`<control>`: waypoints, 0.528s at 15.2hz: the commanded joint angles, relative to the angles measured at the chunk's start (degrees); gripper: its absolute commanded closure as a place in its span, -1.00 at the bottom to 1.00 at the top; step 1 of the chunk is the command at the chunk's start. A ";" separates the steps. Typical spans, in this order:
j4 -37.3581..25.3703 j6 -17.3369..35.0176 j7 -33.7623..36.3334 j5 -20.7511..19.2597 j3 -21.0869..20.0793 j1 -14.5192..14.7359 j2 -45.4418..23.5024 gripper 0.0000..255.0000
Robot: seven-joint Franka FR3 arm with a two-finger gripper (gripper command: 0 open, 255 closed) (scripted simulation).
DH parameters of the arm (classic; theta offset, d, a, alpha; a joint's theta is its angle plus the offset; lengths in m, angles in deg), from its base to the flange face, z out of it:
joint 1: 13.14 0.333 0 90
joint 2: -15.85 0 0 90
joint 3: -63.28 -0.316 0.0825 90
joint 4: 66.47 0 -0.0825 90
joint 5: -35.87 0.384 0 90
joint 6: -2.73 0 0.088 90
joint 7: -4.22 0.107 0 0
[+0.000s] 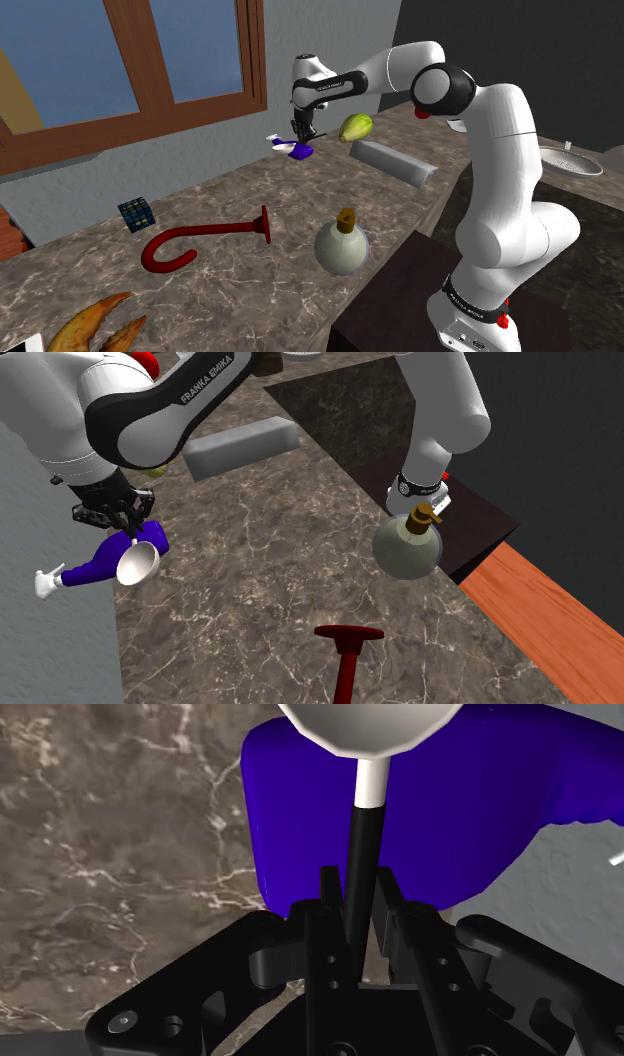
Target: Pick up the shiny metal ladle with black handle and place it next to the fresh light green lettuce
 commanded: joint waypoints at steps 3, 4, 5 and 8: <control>1.56 2.45 0.66 -0.68 0.42 -0.01 -0.99 1.00; 1.95 3.15 0.87 -0.90 0.57 0.01 -1.34 1.00; 1.96 3.15 0.87 -0.90 0.56 0.01 -1.33 1.00; 1.95 3.15 0.87 -0.90 0.56 0.01 -1.34 1.00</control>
